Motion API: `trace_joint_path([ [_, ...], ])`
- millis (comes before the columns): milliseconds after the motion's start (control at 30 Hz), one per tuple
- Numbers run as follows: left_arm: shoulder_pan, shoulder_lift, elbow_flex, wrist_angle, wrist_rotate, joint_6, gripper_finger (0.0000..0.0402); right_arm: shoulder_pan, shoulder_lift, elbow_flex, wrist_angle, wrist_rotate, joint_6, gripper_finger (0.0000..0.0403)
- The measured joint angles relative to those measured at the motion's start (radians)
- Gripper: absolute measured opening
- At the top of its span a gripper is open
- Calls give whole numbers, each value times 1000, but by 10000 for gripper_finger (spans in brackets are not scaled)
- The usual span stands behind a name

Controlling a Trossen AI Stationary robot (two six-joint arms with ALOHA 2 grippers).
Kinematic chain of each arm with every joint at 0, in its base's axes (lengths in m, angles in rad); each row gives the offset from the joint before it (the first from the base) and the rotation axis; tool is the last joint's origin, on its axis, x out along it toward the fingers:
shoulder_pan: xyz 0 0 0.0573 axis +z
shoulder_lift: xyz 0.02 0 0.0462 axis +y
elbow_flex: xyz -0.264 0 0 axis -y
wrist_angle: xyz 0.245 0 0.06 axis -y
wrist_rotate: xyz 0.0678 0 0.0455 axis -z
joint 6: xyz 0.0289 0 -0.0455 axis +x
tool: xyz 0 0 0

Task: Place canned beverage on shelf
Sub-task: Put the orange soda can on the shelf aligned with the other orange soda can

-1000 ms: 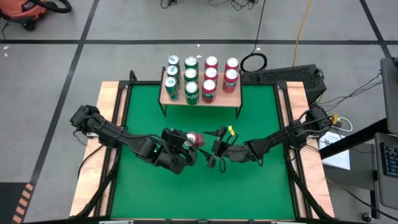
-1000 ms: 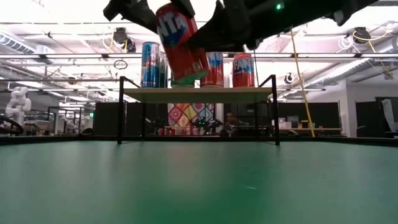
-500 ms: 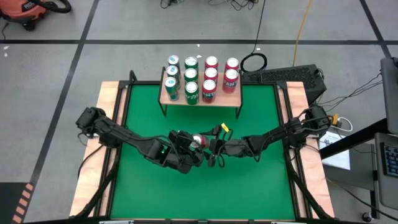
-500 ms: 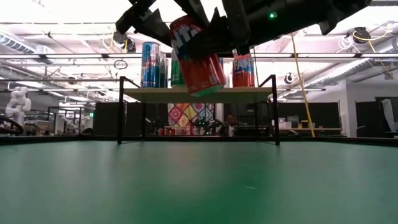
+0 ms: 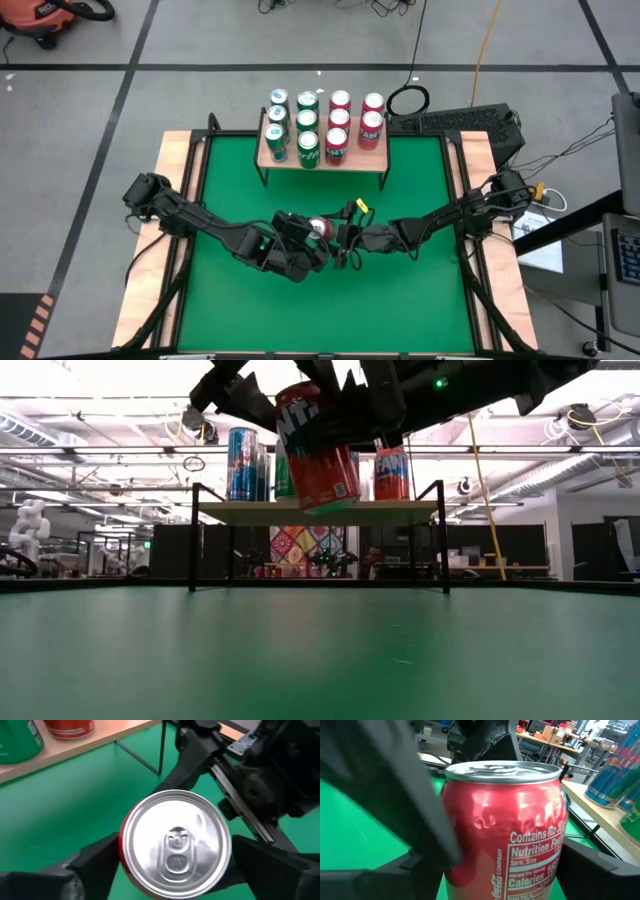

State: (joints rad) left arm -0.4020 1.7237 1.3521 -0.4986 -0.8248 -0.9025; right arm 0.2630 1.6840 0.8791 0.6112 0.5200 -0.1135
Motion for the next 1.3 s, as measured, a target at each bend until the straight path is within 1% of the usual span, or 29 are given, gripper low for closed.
trace_joint_path([
  [33,-2,0,0,1,0,3,380,0,0,0,0,-3,0,298],
  [100,-6,0,0,5,0,29,393,0,0,0,-1,-3,0,296],
  [267,-37,-23,0,13,-22,87,389,3,-11,0,-39,-15,26,295],
  [467,-108,-91,3,71,-22,228,389,18,-56,0,-137,-28,70,294],
  [533,-140,-105,3,74,-28,289,389,25,-87,0,-172,-43,100,294],
  [633,-182,-107,3,106,-24,401,389,39,-146,0,-198,-102,134,294],
  [733,-214,-105,2,199,-18,561,389,51,-208,0,-198,-176,129,294],
  [800,-231,-106,2,267,-19,647,389,58,-246,0,-210,-206,119,295],
  [867,-246,-106,2,304,-21,698,389,66,-285,0,-244,-211,115,298],
  [967,-260,-106,2,305,-22,698,389,79,-344,0,-263,-210,118,299],
  [1100,-266,-106,1,277,-24,620,389,104,-398,0,-258,-211,100,300],
  [1167,-264,-106,-7,284,-31,586,389,116,-404,0,-249,-214,82,300],
  [1300,-251,-105,-35,299,-45,543,389,131,-379,0,-158,-258,69,301],
])
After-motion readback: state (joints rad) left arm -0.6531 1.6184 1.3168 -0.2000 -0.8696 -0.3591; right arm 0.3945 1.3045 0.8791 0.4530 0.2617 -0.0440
